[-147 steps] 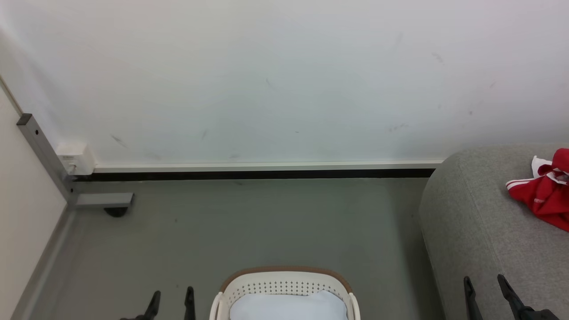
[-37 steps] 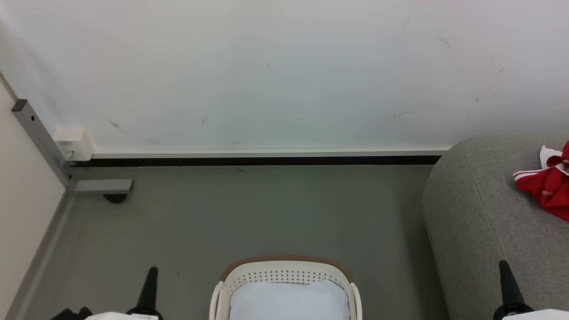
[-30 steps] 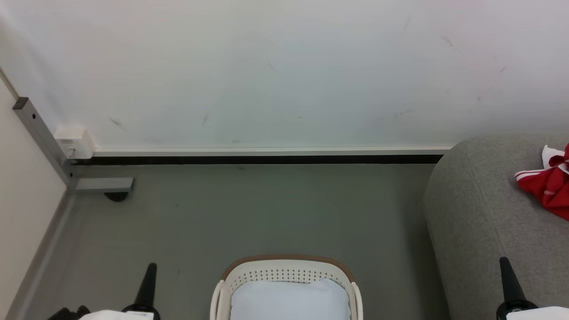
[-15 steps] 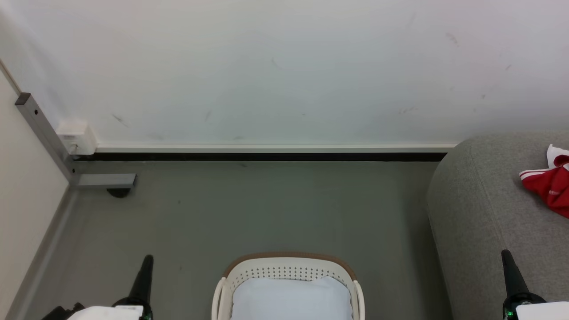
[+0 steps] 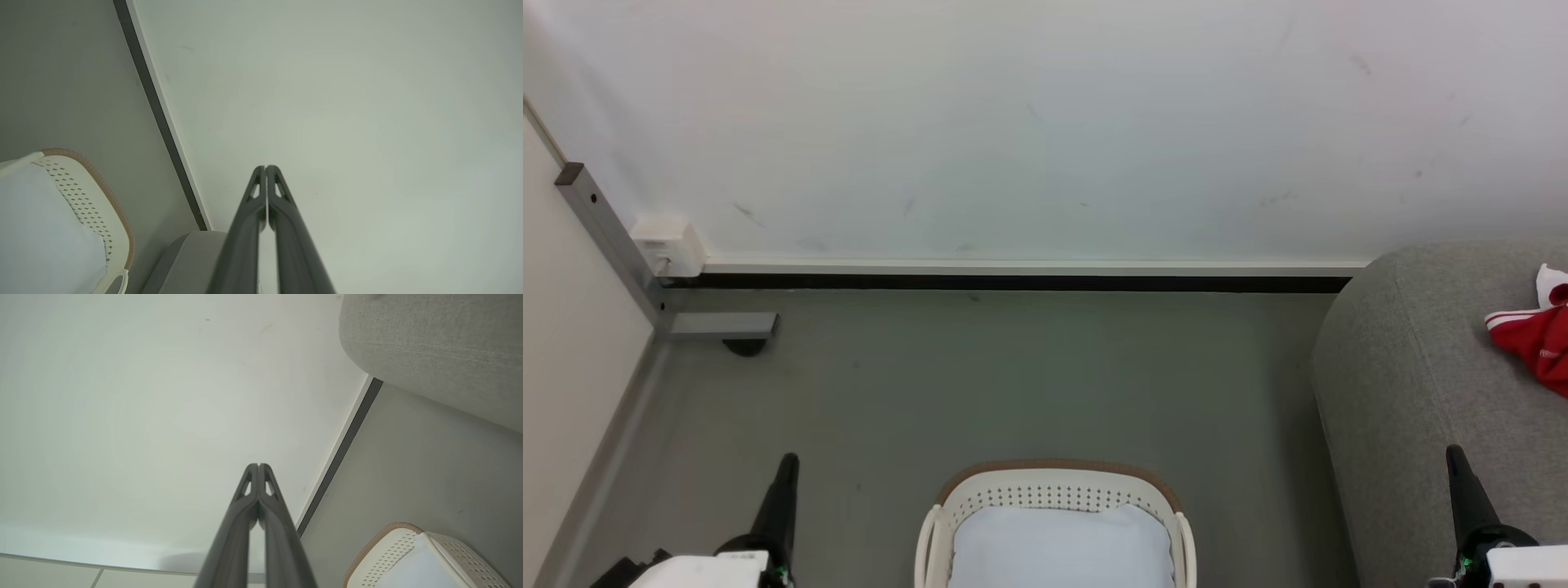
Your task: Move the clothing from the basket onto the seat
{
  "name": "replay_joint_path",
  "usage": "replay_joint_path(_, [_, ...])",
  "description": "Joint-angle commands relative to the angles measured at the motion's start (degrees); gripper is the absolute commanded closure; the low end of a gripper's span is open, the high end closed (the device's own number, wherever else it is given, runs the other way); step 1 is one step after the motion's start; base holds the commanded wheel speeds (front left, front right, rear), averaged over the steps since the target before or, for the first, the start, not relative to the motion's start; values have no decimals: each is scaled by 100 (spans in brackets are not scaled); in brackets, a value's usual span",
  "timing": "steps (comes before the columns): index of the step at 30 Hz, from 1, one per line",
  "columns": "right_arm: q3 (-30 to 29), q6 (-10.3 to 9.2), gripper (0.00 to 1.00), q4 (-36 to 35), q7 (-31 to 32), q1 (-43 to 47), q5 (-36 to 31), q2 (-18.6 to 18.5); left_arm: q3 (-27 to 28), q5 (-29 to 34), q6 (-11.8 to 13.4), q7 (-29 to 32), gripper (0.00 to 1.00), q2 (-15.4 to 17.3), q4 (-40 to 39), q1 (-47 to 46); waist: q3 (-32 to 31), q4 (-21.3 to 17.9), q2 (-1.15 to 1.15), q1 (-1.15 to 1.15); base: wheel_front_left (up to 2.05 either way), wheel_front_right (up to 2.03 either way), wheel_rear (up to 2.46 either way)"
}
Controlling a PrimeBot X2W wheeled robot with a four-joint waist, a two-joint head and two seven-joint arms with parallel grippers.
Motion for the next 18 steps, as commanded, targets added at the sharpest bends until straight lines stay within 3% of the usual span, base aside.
replay_joint_path(1, [-24,-12,100,-54,38,-71,164,-57,48,-166,-31,46,100,43,-40,-84,6,6,0,0,0,0,0])
replay_joint_path(18, [-63,-14,100,-156,205,-129,868,-58,143,-808,-116,217,100,46,-99,-150,69,60,0,0,0,0,0])
